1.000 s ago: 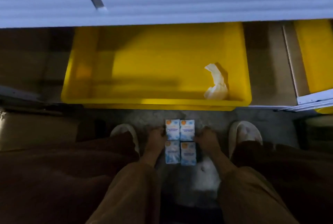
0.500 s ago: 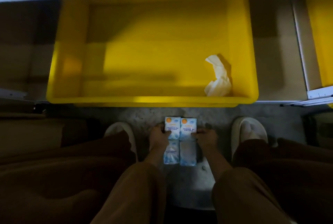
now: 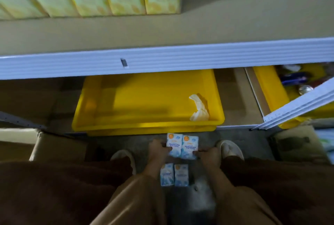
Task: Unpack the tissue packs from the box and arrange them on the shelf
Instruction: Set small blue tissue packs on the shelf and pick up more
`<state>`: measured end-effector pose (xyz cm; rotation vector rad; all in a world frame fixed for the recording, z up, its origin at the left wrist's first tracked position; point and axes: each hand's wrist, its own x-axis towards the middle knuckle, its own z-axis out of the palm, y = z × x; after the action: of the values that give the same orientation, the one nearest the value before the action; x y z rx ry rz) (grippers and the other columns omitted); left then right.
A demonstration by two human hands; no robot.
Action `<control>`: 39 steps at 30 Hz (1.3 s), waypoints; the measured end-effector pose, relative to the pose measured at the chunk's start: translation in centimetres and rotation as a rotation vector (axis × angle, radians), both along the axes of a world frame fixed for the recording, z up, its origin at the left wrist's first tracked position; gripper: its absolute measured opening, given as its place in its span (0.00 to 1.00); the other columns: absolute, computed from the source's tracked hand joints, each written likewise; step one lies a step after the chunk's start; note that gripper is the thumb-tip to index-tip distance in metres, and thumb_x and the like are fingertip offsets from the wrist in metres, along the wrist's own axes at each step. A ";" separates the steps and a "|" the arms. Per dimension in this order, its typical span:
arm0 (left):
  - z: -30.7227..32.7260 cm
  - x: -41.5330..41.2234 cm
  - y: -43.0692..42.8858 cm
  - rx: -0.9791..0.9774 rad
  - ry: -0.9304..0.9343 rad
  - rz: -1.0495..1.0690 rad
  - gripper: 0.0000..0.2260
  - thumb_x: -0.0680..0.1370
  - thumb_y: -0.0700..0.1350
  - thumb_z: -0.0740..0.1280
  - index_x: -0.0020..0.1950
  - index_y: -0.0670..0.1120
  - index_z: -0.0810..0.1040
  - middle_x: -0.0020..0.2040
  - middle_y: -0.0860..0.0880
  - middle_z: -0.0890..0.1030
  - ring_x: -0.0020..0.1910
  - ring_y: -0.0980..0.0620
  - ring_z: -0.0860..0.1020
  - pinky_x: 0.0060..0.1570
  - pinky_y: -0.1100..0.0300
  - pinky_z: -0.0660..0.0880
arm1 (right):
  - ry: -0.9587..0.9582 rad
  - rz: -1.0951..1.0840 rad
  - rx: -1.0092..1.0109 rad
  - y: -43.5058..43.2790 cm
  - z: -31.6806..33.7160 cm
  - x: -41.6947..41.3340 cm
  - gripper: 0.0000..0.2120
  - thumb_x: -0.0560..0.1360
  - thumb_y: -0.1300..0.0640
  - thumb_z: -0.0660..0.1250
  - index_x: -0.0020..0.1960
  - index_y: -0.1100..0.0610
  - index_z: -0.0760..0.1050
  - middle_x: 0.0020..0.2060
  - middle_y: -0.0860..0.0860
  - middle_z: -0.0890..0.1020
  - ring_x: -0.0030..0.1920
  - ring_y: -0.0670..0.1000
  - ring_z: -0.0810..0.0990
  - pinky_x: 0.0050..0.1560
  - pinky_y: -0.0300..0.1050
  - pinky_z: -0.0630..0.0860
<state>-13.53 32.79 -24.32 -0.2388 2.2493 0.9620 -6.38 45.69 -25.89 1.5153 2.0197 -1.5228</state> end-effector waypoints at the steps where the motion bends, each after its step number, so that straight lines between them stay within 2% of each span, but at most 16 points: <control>1: 1.3 0.0 0.1 -0.003 0.025 -0.038 0.14 0.75 0.37 0.69 0.58 0.33 0.78 0.59 0.37 0.81 0.57 0.42 0.80 0.55 0.54 0.75 | 0.007 0.012 0.004 0.2 1.2 0.1 0.14 0.68 0.67 0.72 0.52 0.72 0.78 0.51 0.67 0.82 0.47 0.60 0.82 0.42 0.46 0.76; 4: 4.9 0.1 0.4 0.001 0.099 -0.106 0.14 0.73 0.41 0.72 0.56 0.36 0.80 0.57 0.39 0.83 0.55 0.44 0.81 0.54 0.53 0.76 | 0.074 0.044 0.029 0.8 4.6 0.7 0.12 0.68 0.67 0.71 0.51 0.71 0.79 0.49 0.67 0.83 0.47 0.61 0.82 0.41 0.47 0.77; 6: 7.5 0.3 0.6 -0.003 0.156 -0.123 0.14 0.72 0.41 0.72 0.56 0.37 0.81 0.56 0.39 0.83 0.52 0.46 0.81 0.48 0.55 0.75 | 0.125 0.053 0.062 1.1 6.8 1.1 0.12 0.69 0.68 0.70 0.51 0.70 0.79 0.49 0.67 0.83 0.48 0.60 0.82 0.36 0.35 0.76; 7: 9.0 0.5 0.7 0.002 0.176 -0.125 0.14 0.72 0.41 0.72 0.56 0.37 0.81 0.56 0.39 0.83 0.50 0.48 0.80 0.45 0.57 0.73 | 0.148 0.048 0.077 1.2 7.9 1.3 0.11 0.68 0.69 0.70 0.50 0.70 0.80 0.48 0.67 0.83 0.45 0.56 0.82 0.29 0.27 0.71; 8: 10.3 0.7 0.8 0.013 0.194 -0.129 0.14 0.72 0.41 0.72 0.56 0.37 0.80 0.56 0.40 0.83 0.48 0.50 0.79 0.42 0.58 0.71 | 0.175 0.036 0.088 1.4 8.9 1.4 0.11 0.68 0.69 0.71 0.50 0.69 0.80 0.45 0.66 0.84 0.39 0.51 0.81 0.26 0.25 0.69; 10: 12.7 1.2 1.0 0.011 0.234 -0.147 0.13 0.72 0.41 0.72 0.55 0.37 0.80 0.55 0.40 0.83 0.50 0.47 0.80 0.44 0.56 0.72 | 0.206 0.017 0.089 1.7 10.8 1.6 0.10 0.66 0.68 0.72 0.48 0.68 0.82 0.39 0.60 0.84 0.28 0.45 0.78 0.21 0.27 0.67; 15: 17.6 2.0 1.2 0.021 0.343 -0.149 0.13 0.73 0.42 0.72 0.56 0.39 0.80 0.56 0.43 0.83 0.54 0.48 0.81 0.49 0.58 0.77 | 0.267 0.034 0.208 2.3 15.9 1.9 0.10 0.65 0.65 0.75 0.45 0.66 0.83 0.39 0.60 0.85 0.38 0.52 0.78 0.28 0.39 0.66; 19: 21.6 1.9 1.5 0.088 0.427 -0.157 0.13 0.74 0.42 0.70 0.57 0.39 0.80 0.57 0.43 0.83 0.54 0.49 0.81 0.46 0.60 0.78 | 0.348 0.023 0.252 3.1 19.2 1.7 0.08 0.64 0.65 0.75 0.43 0.65 0.83 0.36 0.59 0.84 0.37 0.56 0.82 0.26 0.35 0.76; 21: 23.7 1.7 1.5 0.127 0.459 -0.161 0.13 0.75 0.42 0.70 0.58 0.40 0.79 0.58 0.44 0.82 0.55 0.50 0.82 0.42 0.63 0.77 | 0.405 0.006 0.252 3.4 21.1 1.6 0.03 0.64 0.66 0.75 0.38 0.63 0.84 0.35 0.60 0.84 0.38 0.58 0.84 0.37 0.44 0.83; 22: 24.8 1.7 1.6 0.143 0.480 -0.163 0.13 0.75 0.42 0.69 0.58 0.40 0.79 0.59 0.45 0.82 0.55 0.51 0.81 0.41 0.65 0.76 | 0.423 0.001 0.242 3.5 22.3 1.7 0.03 0.65 0.67 0.74 0.36 0.62 0.83 0.36 0.61 0.84 0.37 0.59 0.84 0.41 0.52 0.84; 23: 25.8 1.6 1.6 0.158 0.506 -0.164 0.13 0.75 0.42 0.69 0.59 0.40 0.80 0.59 0.45 0.82 0.55 0.51 0.81 0.39 0.68 0.74 | 0.440 0.008 0.223 3.7 23.5 1.8 0.03 0.66 0.68 0.73 0.38 0.63 0.82 0.37 0.61 0.83 0.37 0.58 0.83 0.43 0.55 0.83; 25: 27.6 1.2 1.7 0.197 0.549 -0.159 0.13 0.75 0.41 0.70 0.59 0.40 0.80 0.57 0.45 0.83 0.54 0.51 0.81 0.38 0.70 0.70 | 0.467 0.020 0.177 4.4 25.6 1.9 0.07 0.68 0.70 0.71 0.46 0.69 0.81 0.40 0.60 0.82 0.35 0.56 0.81 0.35 0.45 0.83; 28: 30.1 0.3 2.2 0.248 0.599 -0.158 0.15 0.74 0.41 0.70 0.60 0.40 0.79 0.56 0.43 0.83 0.52 0.51 0.80 0.38 0.72 0.68 | 0.540 0.010 0.115 5.6 28.6 1.6 0.12 0.68 0.73 0.69 0.51 0.74 0.77 0.42 0.62 0.80 0.33 0.52 0.79 0.23 0.32 0.77; 31: 32.2 -0.9 3.5 0.267 0.650 -0.175 0.15 0.75 0.42 0.69 0.60 0.40 0.79 0.57 0.43 0.82 0.54 0.50 0.80 0.44 0.64 0.73 | 0.594 0.006 0.110 7.0 30.8 0.3 0.13 0.68 0.74 0.69 0.52 0.75 0.76 0.42 0.64 0.81 0.31 0.51 0.80 0.23 0.32 0.78; 35: 34.1 -3.2 5.7 0.226 0.658 -0.185 0.14 0.76 0.42 0.67 0.61 0.40 0.78 0.58 0.44 0.82 0.51 0.49 0.79 0.39 0.65 0.67 | 0.604 0.032 0.124 8.9 32.9 -2.7 0.14 0.69 0.72 0.68 0.54 0.74 0.75 0.42 0.63 0.80 0.26 0.46 0.80 0.23 0.30 0.76; 39: 34.3 -5.6 7.8 0.176 0.649 -0.218 0.11 0.76 0.40 0.68 0.55 0.36 0.78 0.55 0.41 0.82 0.54 0.45 0.80 0.42 0.60 0.74 | 0.562 0.065 0.167 10.9 33.7 -6.0 0.12 0.70 0.72 0.68 0.53 0.74 0.75 0.35 0.56 0.80 0.31 0.52 0.79 0.24 0.31 0.77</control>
<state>-19.18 40.57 10.02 0.4539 2.6595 1.2313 -12.39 56.58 7.84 1.1364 2.5170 -1.9600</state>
